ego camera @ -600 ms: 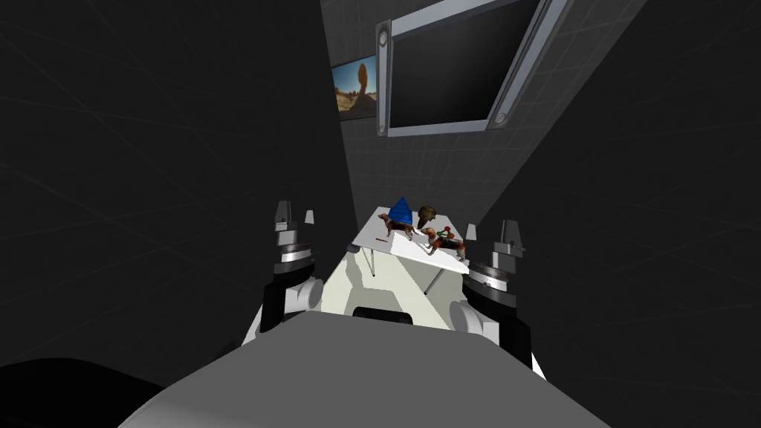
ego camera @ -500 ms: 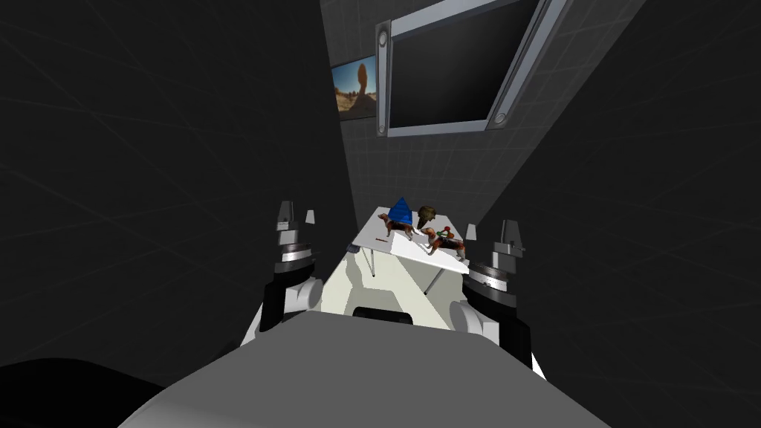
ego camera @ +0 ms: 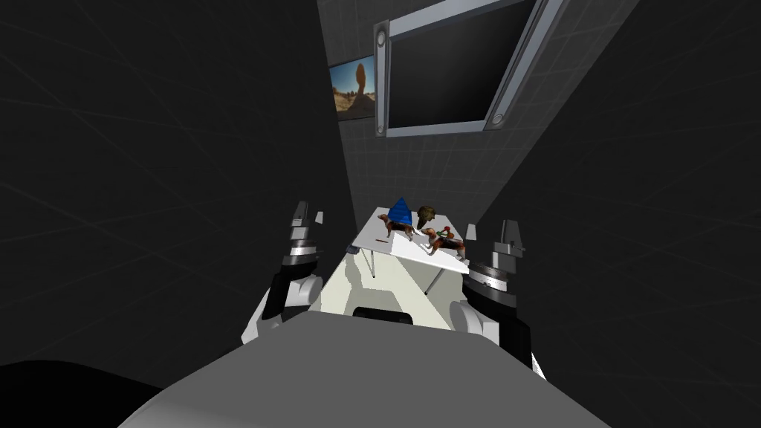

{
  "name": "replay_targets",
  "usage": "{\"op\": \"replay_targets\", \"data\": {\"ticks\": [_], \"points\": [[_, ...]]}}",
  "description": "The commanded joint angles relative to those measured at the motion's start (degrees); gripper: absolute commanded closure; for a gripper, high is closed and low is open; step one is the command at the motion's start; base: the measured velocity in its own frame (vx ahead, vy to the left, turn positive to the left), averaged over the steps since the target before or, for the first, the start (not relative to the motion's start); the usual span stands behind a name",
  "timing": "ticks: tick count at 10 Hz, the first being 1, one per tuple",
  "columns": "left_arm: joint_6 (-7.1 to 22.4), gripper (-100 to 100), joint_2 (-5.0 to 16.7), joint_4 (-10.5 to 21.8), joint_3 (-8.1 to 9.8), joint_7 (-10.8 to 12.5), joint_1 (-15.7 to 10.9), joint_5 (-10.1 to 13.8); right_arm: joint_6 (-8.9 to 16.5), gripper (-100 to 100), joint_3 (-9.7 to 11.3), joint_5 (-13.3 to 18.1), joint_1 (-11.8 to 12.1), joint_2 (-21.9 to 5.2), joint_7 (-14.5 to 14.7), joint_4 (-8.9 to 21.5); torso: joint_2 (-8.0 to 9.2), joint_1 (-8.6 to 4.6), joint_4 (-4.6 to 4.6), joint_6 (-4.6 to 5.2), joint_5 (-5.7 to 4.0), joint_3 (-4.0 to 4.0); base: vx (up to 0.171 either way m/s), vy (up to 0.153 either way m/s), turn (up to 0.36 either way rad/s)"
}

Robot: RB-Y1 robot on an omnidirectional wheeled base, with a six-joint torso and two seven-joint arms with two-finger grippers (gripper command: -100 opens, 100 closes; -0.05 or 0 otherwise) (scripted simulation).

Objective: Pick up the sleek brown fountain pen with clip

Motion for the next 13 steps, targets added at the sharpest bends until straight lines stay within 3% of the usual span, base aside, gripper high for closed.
{"op": "replay_targets", "data": {"ticks": [1,6,13], "points": [[2.9,-100,1.4,0.9,0.56,1.3,-1.3,0.2,0.0,0,0.0,0.0,0.0,0.0,0.0,0.0,0.0,0.0,0.0,0.0,0.0,0.0,0.014,0.022,-0.028],[8.6,-100,3.1,3.0,0.85,3.2,-3.6,0.3,0.0,0,0.0,0.0,0.0,0.0,0.0,0.0,0.0,-0.02,0.0,0.01,-0.01,0.0,0.015,0.021,-0.034],[20.4,-100,4.9,8.6,1.44,7.7,-9.2,0.7,0.0,0,0.0,0.0,0.0,0.0,0.0,0.0,-0.01,-0.03,0.0,-0.01,-0.01,-0.01,0.02,0.028,-0.051]]}}
